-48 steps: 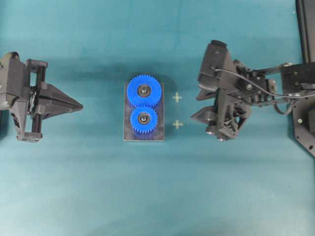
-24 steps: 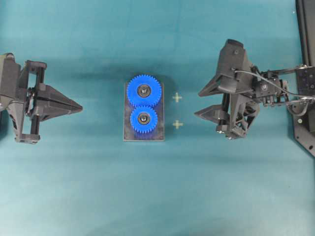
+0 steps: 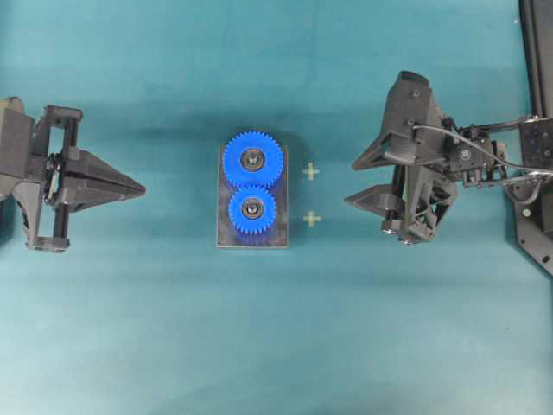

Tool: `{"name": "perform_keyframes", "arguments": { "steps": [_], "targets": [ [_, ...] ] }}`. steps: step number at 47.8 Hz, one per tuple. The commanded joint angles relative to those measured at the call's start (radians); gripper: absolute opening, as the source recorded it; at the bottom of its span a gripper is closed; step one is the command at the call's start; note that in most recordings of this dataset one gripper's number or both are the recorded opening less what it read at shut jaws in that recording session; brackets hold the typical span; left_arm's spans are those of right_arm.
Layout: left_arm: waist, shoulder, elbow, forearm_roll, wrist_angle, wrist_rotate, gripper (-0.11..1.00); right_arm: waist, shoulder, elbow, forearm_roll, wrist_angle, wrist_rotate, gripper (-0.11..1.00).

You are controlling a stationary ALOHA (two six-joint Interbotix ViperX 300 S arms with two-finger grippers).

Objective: Fit the small gear onto the shaft.

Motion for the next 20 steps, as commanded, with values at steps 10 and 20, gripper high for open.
{"name": "perform_keyframes", "arguments": {
  "steps": [10,20],
  "targets": [
    [-0.002,-0.006,-0.008,0.003,-0.018,-0.002,0.0,-0.006,-0.014,0.014,-0.003,-0.072,0.005,0.67],
    [-0.002,-0.006,-0.005,0.003,-0.018,-0.002,0.0,-0.006,-0.014,0.046,-0.002,-0.186,0.006,0.67]
  ]
}}
